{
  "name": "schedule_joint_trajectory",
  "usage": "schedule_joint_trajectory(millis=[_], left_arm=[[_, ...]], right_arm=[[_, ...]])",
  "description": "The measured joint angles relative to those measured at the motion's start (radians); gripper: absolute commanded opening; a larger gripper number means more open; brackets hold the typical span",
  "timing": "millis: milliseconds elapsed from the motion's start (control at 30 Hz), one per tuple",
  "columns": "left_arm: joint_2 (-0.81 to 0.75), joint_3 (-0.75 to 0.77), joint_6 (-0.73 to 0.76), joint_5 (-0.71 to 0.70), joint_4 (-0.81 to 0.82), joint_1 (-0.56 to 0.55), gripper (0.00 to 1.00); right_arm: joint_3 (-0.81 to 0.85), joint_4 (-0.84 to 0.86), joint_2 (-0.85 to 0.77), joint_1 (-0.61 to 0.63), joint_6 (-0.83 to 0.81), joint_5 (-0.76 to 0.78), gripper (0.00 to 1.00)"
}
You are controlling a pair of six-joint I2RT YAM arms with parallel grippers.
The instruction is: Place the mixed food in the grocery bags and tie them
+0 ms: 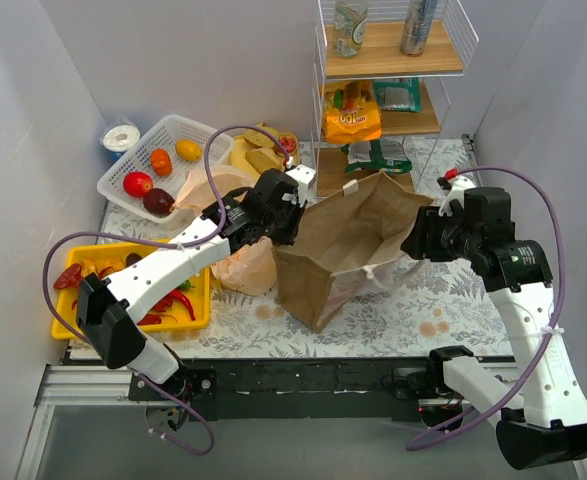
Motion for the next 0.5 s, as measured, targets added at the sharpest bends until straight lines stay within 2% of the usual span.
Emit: schedule_joint_trajectory(millis=[33, 133, 267, 500], left_arm=[[-0.011, -0.01, -0.001, 0.021, -0.008, 0.0, 0.06], [-0.036, -0.031, -0.002, 0.058, -0.012, 0.004, 0.06], [-0.072, -0.082, -0.003, 0.07, 0.017, 0.01, 0.07], [-0.158, -0.217, -0.005, 0.079, 0.14, 0.011, 0.07]], right_arm=[[0.005, -0.002, 0.0, 0.0, -0.009, -0.004, 0.68], [0.057, -0.008, 0.006, -0.001, -0.016, -0.022, 0.77], [0.128, 0.064, 0.016, -0.001, -0.004, -0.076, 0.78], [0.134, 0.336, 0.14, -0.001, 0.065, -0.173, 0.8]])
